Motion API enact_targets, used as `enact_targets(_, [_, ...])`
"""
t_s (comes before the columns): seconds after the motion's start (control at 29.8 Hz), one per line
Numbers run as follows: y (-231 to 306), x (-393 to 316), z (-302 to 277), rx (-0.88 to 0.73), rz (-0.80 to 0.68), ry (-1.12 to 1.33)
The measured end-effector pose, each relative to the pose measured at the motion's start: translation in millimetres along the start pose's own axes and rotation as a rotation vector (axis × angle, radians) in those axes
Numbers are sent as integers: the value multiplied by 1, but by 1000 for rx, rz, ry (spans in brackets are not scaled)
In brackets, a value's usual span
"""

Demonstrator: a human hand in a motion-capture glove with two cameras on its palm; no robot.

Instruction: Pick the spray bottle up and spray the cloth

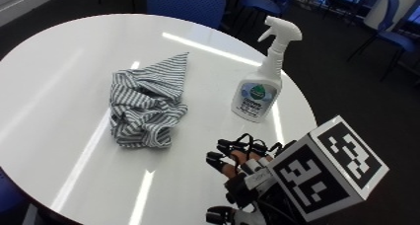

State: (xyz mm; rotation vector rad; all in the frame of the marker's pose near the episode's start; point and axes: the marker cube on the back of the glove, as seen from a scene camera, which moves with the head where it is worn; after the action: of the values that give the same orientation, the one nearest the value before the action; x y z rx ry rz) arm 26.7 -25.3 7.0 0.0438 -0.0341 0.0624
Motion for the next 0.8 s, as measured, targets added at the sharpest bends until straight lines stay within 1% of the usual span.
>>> enact_targets(0.23, [-24,21,-3,88,76,-65])
enact_targets(0.47, [-49,43,-7,126,131,-128])
enact_targets(0.6, [-64,58,-9,174,164,-159])
enact_targets(0.8, [-81,81,-10,300,214,-342])
